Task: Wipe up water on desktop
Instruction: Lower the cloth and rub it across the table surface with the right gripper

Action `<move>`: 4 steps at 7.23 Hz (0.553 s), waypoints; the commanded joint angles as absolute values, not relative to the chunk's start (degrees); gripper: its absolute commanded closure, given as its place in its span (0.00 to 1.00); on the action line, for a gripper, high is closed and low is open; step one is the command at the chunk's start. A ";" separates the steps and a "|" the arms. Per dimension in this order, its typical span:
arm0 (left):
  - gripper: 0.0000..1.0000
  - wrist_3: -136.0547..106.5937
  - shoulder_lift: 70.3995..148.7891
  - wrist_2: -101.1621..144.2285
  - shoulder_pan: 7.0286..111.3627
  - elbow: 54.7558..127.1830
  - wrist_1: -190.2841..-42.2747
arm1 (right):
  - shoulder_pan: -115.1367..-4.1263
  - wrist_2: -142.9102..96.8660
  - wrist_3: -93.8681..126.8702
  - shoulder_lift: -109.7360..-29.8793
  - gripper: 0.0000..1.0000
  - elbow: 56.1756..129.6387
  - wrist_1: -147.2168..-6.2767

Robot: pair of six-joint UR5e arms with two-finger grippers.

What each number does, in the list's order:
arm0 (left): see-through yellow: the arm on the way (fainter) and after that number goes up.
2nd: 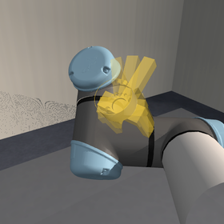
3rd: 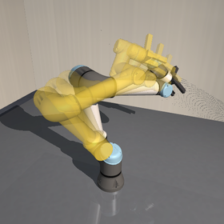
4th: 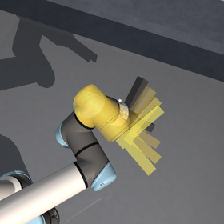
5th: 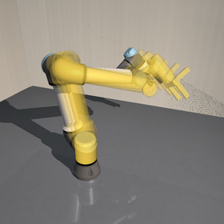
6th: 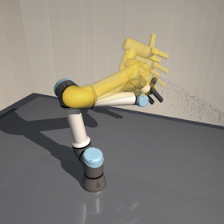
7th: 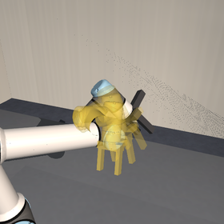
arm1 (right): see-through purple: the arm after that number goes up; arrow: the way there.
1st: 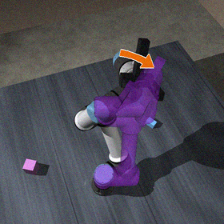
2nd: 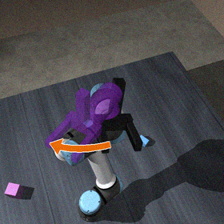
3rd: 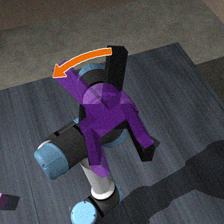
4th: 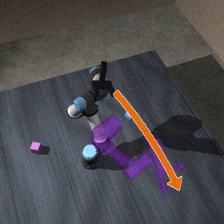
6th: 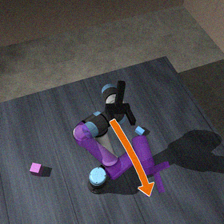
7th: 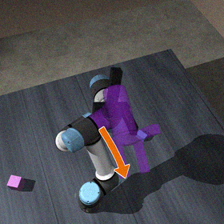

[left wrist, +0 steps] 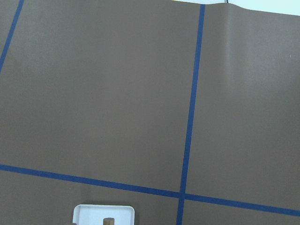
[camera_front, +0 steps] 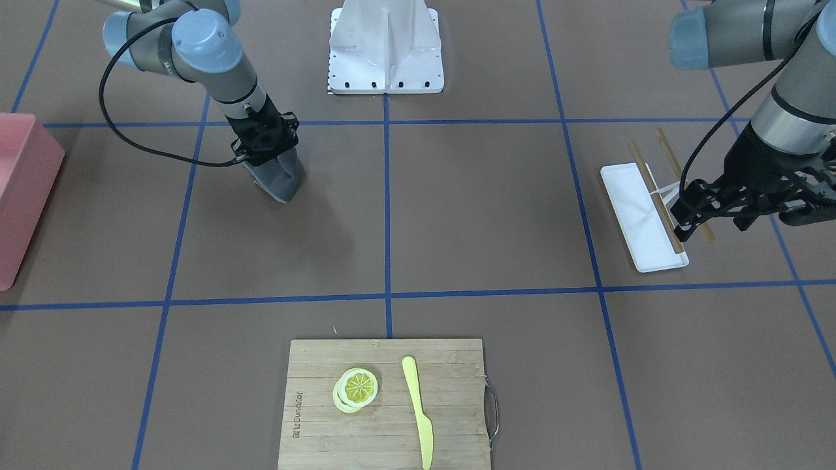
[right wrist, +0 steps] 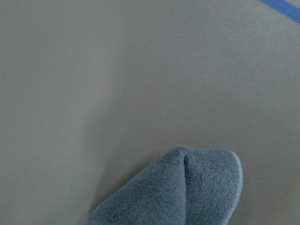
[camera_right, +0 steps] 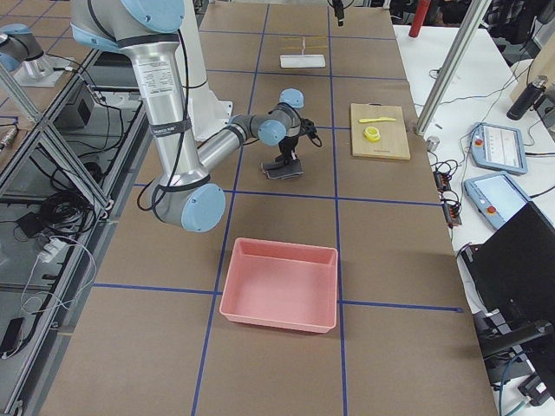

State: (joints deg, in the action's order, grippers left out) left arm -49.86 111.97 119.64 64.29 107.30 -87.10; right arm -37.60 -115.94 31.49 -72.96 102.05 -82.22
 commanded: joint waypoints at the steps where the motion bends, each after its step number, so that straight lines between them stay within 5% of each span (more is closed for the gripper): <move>1: 0.02 -49.92 112.06 119.79 64.25 107.75 -87.10 | -45.67 -117.59 21.93 -70.76 1.00 94.25 -82.09; 4: 0.02 -49.92 111.80 119.97 64.25 107.76 -86.92 | -53.44 -122.61 13.46 -69.45 1.00 89.40 -82.27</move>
